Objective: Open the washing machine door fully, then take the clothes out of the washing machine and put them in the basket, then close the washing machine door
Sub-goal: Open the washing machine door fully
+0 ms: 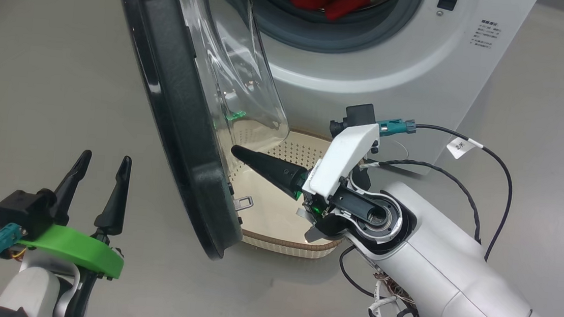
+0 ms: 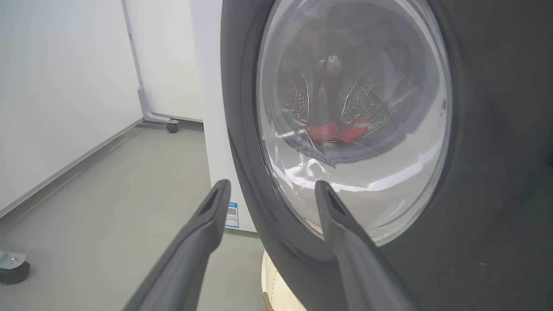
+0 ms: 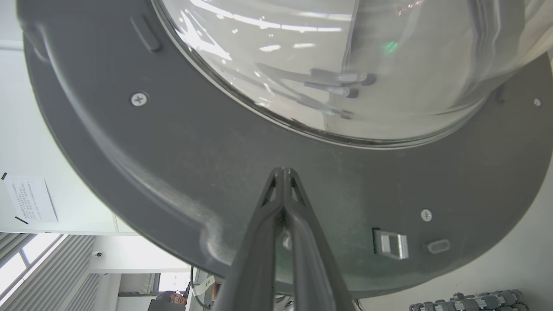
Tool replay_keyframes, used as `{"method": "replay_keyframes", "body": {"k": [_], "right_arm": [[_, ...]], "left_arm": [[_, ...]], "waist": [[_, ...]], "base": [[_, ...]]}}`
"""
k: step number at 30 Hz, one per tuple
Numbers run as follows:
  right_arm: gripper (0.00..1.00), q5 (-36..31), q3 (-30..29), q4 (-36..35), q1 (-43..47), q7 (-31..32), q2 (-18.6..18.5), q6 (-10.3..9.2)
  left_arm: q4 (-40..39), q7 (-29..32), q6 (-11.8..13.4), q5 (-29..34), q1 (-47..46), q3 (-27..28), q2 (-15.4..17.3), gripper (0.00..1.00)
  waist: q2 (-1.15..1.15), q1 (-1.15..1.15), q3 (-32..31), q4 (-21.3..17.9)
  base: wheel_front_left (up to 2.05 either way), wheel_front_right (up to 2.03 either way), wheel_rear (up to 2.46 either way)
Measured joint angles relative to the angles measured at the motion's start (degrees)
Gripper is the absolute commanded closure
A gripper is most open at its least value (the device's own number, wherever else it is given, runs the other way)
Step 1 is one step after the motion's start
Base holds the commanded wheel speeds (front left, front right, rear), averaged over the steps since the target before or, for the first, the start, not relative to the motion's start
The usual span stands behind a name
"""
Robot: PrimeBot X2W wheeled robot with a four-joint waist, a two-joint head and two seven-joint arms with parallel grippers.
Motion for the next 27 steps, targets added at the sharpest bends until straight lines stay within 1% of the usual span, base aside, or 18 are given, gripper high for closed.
{"method": "replay_keyframes", "body": {"k": [2, 8, 17, 18, 19, 20, 23, 27], "right_arm": [[1.0, 0.3, -1.2, -0.1, 0.0, -1.9, 0.0, 0.0], [1.0, -1.0, -3.7, 0.2, 0.8, -5.0, 0.1, 0.0], [1.0, -5.2, -6.8, 1.2, 6.5, -10.2, 0.1, 0.0], [0.87, -6.0, -7.3, 1.2, 6.8, -11.3, -0.1, 0.0], [0.47, -6.9, -8.2, 1.2, 7.0, -12.9, -0.4, 0.0], [0.0, -7.9, -9.0, 1.2, 7.1, -14.5, -0.8, 0.0], [0.0, -11.9, -10.3, 1.1, 7.2, -18.4, -2.6, 0.0], [0.0, -18.2, -11.2, 1.2, 7.2, -24.7, -4.2, 0.0]], "left_arm": [[0.0, 0.0, 0.0, 0.0, 0.4, 0.5, 0.1, 0.0], [0.4, 0.0, 0.0, 0.5, 1.3, 1.7, 0.3, 0.0], [1.0, 0.0, 0.0, 1.3, 3.7, 4.2, 0.6, 0.0], [1.0, 0.0, 0.0, 1.5, 3.9, 4.3, 0.6, 0.0], [1.0, 0.0, 0.0, 1.6, 4.0, 4.2, 0.6, 0.0], [1.0, 0.0, 0.0, 1.7, 4.0, 4.2, 0.6, 0.0], [0.9, 0.0, 0.0, 1.8, 4.0, 4.2, 0.6, 0.0], [0.8, 0.0, 0.0, 2.0, 4.1, 4.6, 0.6, 0.0]], "waist": [[0.0, 0.0, -0.4, -0.9], [0.0, 0.0, -1.6, -2.9], [0.0, 0.0, -3.9, -6.3], [0.0, 0.0, -4.1, -6.7], [0.0, 0.0, -4.3, -7.0], [0.0, 0.0, -4.4, -7.2], [0.0, 0.0, -4.6, -7.7], [0.0, 0.0, -4.3, -7.8]], "base": [[0.0, 0.0, 0.0], [0.0, 0.0, 0.0], [0.0, 0.0, 0.0], [0.0, 0.0, 0.0], [0.0, 0.0, 0.0], [0.0, 0.0, 0.0], [0.0, 0.0, 0.0], [0.0, 0.0, 0.0]]}}
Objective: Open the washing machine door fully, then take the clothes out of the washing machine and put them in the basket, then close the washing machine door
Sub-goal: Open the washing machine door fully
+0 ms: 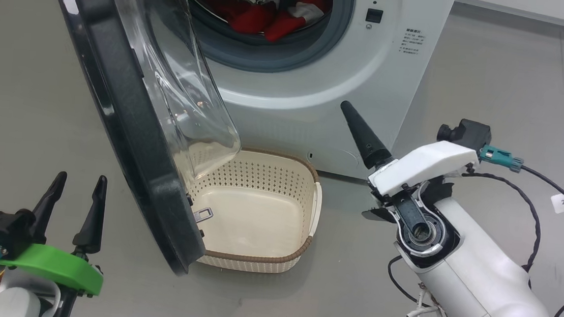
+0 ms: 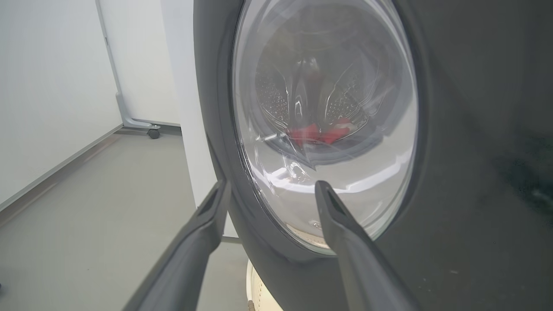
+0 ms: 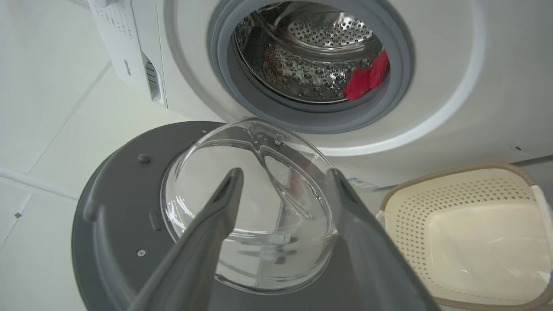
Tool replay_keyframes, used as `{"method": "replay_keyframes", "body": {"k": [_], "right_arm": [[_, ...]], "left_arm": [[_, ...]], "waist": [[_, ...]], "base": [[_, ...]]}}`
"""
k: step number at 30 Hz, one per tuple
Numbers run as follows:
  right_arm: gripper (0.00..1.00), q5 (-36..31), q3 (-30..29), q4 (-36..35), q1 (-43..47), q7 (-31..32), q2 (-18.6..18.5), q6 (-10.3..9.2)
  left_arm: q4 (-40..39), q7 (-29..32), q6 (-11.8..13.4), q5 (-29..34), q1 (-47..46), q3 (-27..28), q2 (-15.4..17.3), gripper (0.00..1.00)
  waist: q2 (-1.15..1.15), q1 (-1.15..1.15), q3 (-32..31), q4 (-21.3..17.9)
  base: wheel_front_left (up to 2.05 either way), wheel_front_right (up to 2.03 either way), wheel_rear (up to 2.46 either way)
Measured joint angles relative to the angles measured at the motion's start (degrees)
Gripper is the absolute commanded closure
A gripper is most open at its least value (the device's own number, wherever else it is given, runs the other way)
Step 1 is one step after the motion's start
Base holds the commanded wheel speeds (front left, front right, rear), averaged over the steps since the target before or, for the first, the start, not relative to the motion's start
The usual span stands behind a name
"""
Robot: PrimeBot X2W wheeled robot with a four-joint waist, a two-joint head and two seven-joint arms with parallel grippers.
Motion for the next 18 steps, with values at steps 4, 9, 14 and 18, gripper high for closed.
{"method": "replay_keyframes", "body": {"k": [4, 9, 14, 18], "right_arm": [[0.0, -6.6, -0.4, 1.2, -0.1, -7.0, -1.5, 0.0], [0.0, -17.5, 2.0, 5.3, -1.3, -12.4, -4.6, 0.0], [0.0, -27.9, 2.8, 7.5, -2.5, -11.1, -5.3, -2.81], [0.0, -35.9, -4.1, 6.8, -2.8, -10.3, -4.9, -7.4]], "left_arm": [[-0.1, 0.0, 0.0, 0.0, 0.1, 0.5, 0.0, 0.0], [-0.4, 0.0, 0.0, 0.0, 0.1, 0.6, -0.2, 0.0], [-0.4, 0.0, 0.0, 0.0, 0.1, 0.9, -0.5, 0.0], [-0.5, 0.0, 0.0, 0.0, 0.1, 1.7, -0.7, 0.0]], "waist": [[0.0, 0.0, 0.3, -0.1], [0.0, 0.0, 0.5, -0.2], [0.0, 0.0, 0.7, -0.2], [0.0, 0.0, 0.9, -0.2]], "base": [[0.0, 0.0, 0.0], [0.0, 0.0, 0.0], [0.0, 0.0, 0.0], [0.0, 0.0, 0.0]]}}
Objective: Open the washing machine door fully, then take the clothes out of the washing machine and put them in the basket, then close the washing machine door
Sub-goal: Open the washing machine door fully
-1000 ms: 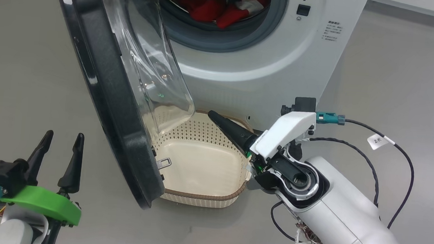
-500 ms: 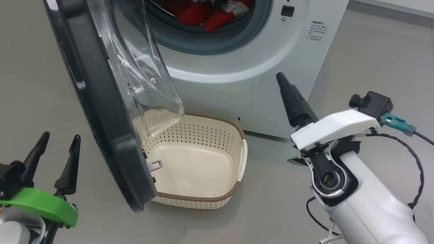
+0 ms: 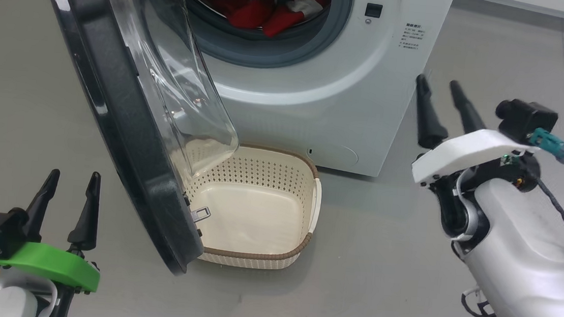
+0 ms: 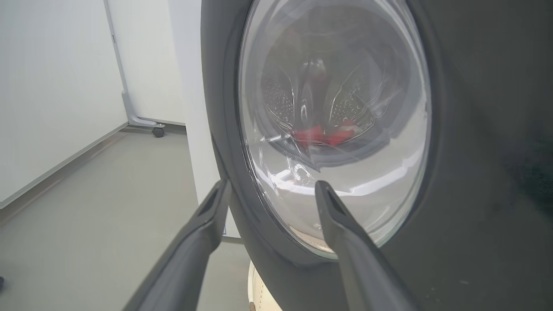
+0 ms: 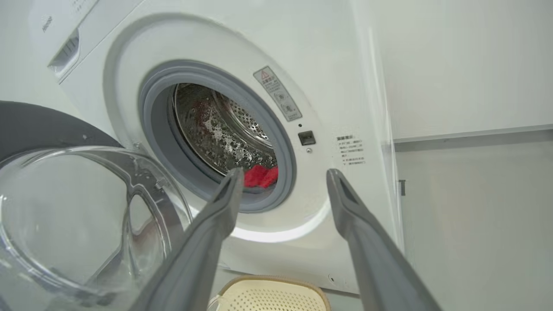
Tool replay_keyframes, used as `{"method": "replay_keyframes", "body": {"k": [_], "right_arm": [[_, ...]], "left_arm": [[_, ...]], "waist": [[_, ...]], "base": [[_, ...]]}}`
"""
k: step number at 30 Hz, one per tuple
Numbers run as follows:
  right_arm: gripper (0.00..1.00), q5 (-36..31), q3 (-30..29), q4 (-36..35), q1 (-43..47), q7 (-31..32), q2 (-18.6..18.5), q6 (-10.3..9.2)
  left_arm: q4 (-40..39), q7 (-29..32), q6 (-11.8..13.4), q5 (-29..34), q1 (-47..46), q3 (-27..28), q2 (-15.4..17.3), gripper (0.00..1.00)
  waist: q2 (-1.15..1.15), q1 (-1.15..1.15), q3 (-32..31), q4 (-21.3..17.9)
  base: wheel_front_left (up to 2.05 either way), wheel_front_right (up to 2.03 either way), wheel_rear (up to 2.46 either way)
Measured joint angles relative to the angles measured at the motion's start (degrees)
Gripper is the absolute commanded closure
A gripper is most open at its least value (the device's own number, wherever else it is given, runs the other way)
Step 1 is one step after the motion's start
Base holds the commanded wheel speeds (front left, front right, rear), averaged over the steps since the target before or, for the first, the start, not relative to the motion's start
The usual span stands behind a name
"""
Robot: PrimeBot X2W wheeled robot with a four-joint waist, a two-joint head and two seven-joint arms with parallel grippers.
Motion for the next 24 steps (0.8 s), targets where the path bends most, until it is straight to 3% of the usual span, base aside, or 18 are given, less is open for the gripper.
{"method": "replay_keyframes", "body": {"k": [5, 7, 17, 24], "right_arm": [[0.0, -12.6, -2.6, -3.2, -0.1, 0.0, 0.0, -5.35], [0.0, -14.4, -2.5, -3.9, 0.0, 0.0, 0.2, -6.32], [0.0, -26.3, -0.7, -6.7, 9.8, 0.0, 5.2, -6.81], [0.0, -32.3, -1.6, -5.9, 13.9, 0.0, 6.3, -6.81]], "left_arm": [[0.0, 0.0, 0.0, 0.1, 0.0, 0.3, -0.2, 0.0], [0.0, 0.0, 0.0, 0.1, 0.0, 0.4, -0.3, 0.0], [0.0, 0.0, 0.0, 0.3, 0.0, 0.9, -0.8, 0.0], [0.1, 0.0, 0.0, 0.7, 0.0, 1.3, -1.1, 0.0]], "waist": [[0.0, 0.0, 0.2, 0.1], [0.0, 0.0, 0.2, 0.2], [0.0, 0.0, 0.3, 0.8], [0.0, 0.0, 0.2, 1.0]], "base": [[0.0, 0.0, 0.0], [0.0, 0.0, 0.0], [0.0, 0.0, 0.0], [0.0, 0.0, 0.0]]}}
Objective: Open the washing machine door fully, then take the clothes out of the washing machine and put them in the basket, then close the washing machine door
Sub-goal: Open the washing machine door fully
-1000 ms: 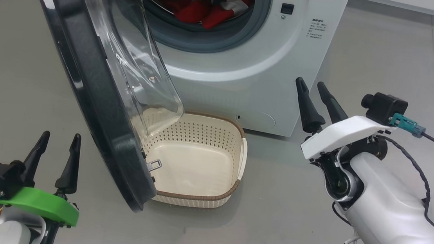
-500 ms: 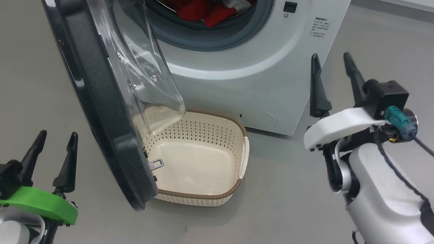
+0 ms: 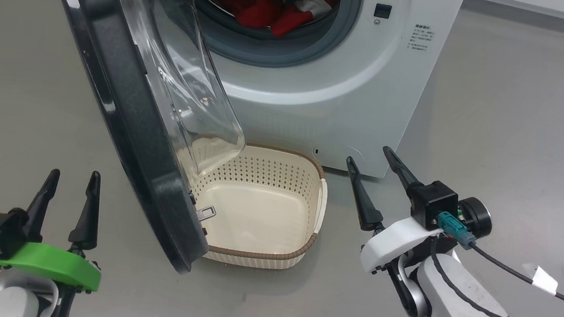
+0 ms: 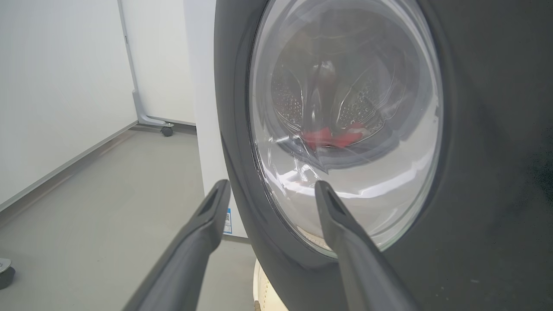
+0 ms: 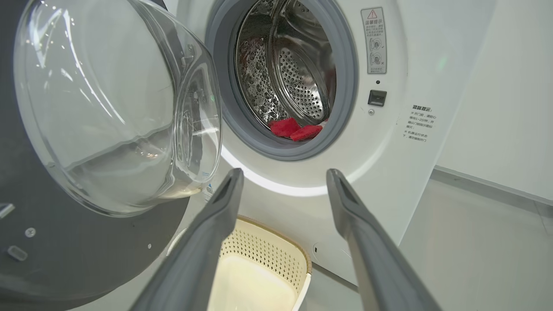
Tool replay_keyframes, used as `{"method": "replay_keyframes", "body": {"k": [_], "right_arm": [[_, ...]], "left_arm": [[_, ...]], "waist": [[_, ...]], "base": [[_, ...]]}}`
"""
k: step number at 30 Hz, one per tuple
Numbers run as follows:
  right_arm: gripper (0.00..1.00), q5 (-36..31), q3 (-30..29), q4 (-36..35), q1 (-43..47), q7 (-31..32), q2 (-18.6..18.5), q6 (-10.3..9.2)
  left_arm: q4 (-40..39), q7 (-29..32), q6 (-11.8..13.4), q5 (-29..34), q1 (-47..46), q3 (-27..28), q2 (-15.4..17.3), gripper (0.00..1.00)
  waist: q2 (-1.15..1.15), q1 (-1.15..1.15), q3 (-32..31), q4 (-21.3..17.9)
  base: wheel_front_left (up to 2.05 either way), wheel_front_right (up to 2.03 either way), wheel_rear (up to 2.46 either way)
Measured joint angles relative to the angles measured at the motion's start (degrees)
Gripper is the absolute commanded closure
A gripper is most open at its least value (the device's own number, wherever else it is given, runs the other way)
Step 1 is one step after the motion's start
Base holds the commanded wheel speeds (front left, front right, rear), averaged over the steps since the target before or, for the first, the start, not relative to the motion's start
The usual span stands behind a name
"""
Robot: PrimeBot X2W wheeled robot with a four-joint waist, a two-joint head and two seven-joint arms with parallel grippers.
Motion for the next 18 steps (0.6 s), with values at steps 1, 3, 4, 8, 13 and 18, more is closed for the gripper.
{"method": "replay_keyframes", "body": {"k": [1, 3, 4, 8, 13, 18], "right_arm": [[0.0, -0.9, -0.9, 0.1, 0.2, 0.0, 0.0, 0.01], [0.0, -2.4, -3.7, 0.8, 0.9, 0.0, 0.1, 0.01], [0.0, -3.3, -5.2, 1.3, 1.2, 0.0, 0.1, 0.01], [0.0, -5.6, -9.3, 1.9, 3.2, 0.0, 0.5, 0.01], [0.0, -8.1, -11.3, 1.7, 5.4, 0.0, 1.9, 0.01], [0.0, -9.8, -12.6, 1.1, 6.0, 0.0, 2.6, 0.01]], "left_arm": [[0.0, 0.0, 0.0, 0.0, 0.0, 0.1, 0.0, 0.0], [0.0, 0.0, 0.0, 0.0, 0.0, 0.3, -0.1, 0.0], [0.0, 0.0, 0.0, 0.0, 0.0, 0.3, -0.1, 0.0], [0.0, 0.0, 0.0, 0.3, 0.1, 0.3, -0.3, 0.0], [0.0, 0.0, 0.0, 0.4, 0.3, 0.3, -0.7, 0.0], [0.0, 0.0, 0.0, 0.4, 0.9, 0.2, -0.8, 0.0]], "waist": [[0.0, 0.0, 0.0, 0.0], [0.0, 0.0, -0.1, 0.0], [0.0, 0.0, -0.1, 0.0], [0.0, 0.0, -0.3, -0.1], [0.0, 0.0, -0.4, -0.1], [0.0, 0.0, -0.5, -0.2]], "base": [[0.0, 0.0, 0.0], [0.0, 0.0, 0.0], [0.0, 0.0, 0.0], [0.0, 0.0, 0.0], [0.0, 0.0, 0.0], [0.0, 0.0, 0.0]]}}
